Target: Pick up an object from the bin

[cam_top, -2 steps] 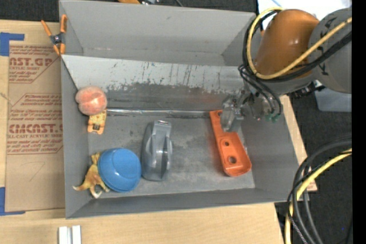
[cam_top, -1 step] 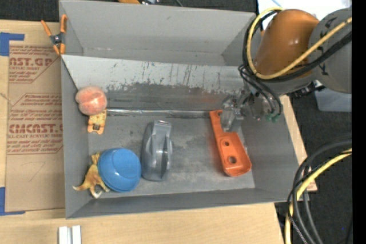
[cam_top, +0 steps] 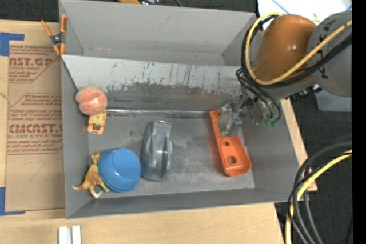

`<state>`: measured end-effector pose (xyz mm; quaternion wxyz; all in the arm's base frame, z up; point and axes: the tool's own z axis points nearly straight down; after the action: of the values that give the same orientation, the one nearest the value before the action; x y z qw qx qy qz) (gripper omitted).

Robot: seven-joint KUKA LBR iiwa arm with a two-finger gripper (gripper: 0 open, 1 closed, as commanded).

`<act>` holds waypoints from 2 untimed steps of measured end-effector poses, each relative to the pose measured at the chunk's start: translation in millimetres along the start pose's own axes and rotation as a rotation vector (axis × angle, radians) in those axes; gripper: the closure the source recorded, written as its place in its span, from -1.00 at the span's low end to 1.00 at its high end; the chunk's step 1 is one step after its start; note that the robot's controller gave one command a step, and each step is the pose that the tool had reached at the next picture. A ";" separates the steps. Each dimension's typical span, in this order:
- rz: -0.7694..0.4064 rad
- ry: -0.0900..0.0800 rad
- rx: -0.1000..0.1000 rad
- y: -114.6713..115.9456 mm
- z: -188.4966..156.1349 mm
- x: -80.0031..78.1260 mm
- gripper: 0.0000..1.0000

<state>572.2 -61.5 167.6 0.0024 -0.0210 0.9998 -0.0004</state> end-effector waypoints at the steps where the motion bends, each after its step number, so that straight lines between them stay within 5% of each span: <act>1: -0.295 0.001 -0.001 6.1 5.0 15.2 1.00; 2: -0.337 -0.003 0.001 8.7 18.2 15.4 1.00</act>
Offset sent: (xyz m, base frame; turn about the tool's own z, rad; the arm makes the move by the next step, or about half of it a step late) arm -0.0227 0.0252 -0.0690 -0.0375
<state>556.5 -53.4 149.3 0.0037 -0.1882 0.9821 -0.0010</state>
